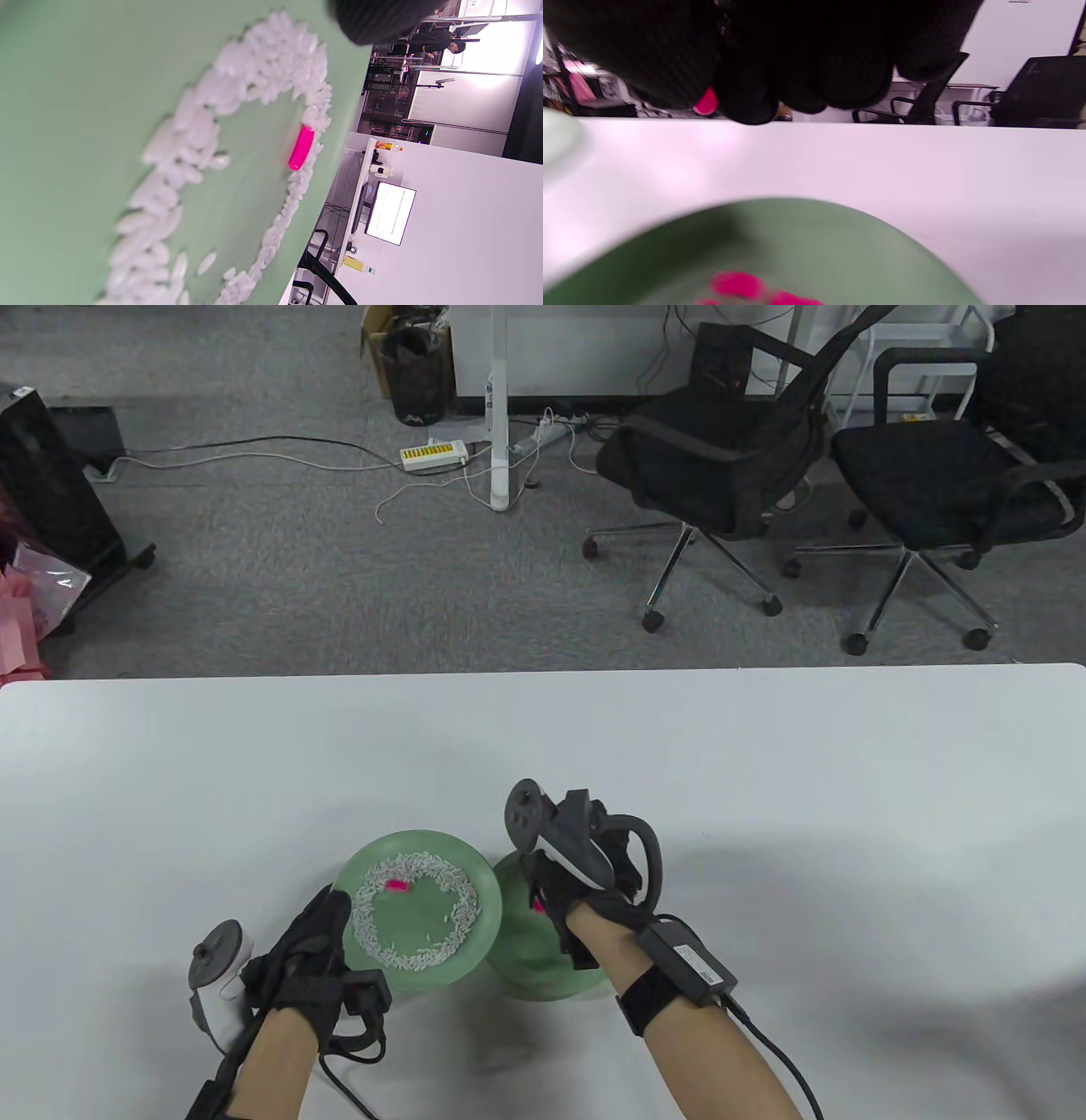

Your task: Pick gummy candy with hand pinch into plate

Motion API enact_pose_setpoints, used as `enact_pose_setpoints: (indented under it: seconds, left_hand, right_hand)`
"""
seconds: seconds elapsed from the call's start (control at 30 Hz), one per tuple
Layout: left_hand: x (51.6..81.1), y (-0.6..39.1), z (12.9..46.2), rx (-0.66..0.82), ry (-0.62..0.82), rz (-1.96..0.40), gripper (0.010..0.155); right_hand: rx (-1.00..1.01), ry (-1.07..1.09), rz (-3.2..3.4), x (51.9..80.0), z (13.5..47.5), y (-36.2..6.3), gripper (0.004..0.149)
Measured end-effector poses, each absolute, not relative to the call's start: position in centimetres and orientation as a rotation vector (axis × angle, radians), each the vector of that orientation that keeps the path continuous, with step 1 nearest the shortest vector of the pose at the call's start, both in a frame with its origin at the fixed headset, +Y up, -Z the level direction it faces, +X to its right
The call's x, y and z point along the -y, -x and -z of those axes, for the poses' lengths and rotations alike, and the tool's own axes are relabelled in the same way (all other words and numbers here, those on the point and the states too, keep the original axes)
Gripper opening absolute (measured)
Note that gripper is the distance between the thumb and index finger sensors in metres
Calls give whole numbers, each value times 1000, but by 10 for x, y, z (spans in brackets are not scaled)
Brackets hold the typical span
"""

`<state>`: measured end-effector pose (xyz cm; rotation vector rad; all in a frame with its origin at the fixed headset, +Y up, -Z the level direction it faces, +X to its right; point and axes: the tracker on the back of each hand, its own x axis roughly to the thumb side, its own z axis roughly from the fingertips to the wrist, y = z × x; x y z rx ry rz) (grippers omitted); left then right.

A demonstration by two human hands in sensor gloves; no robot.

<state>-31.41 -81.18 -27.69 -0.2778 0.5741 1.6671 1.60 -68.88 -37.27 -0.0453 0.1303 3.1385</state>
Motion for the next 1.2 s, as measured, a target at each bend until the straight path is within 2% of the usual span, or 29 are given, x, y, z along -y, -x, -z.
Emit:
enact_pose_setpoints:
  seconds: [0.13, 0.33, 0.73, 0.83, 1.0, 1.1, 1.2]
  left_hand:
    - [813, 314, 278, -572, 282, -1666, 60]
    - [813, 315, 278, -570, 288, -1665, 60]
    - [814, 315, 278, -567, 292, -1667, 60]
    - [815, 317, 278, -565, 293, -1665, 60]
    - [815, 315, 278, -553, 296, -1662, 60]
    - [815, 316, 278, -543, 299, -1665, 60]
    - [814, 313, 278, -539, 301, -1668, 60]
  right_hand:
    - [-220, 65, -3225, 709, 373, -27, 41]
    - [-258, 48, -3374, 729, 372, -20, 41]
    - [-301, 73, -3406, 741, 376, -22, 41]
    - [-265, 105, -3361, 734, 376, -28, 43]
    - [-70, 74, -3185, 694, 370, -19, 44]
    - [-18, -39, -3025, 674, 361, 8, 47]
    - [-55, -148, -2933, 670, 355, 46, 47]
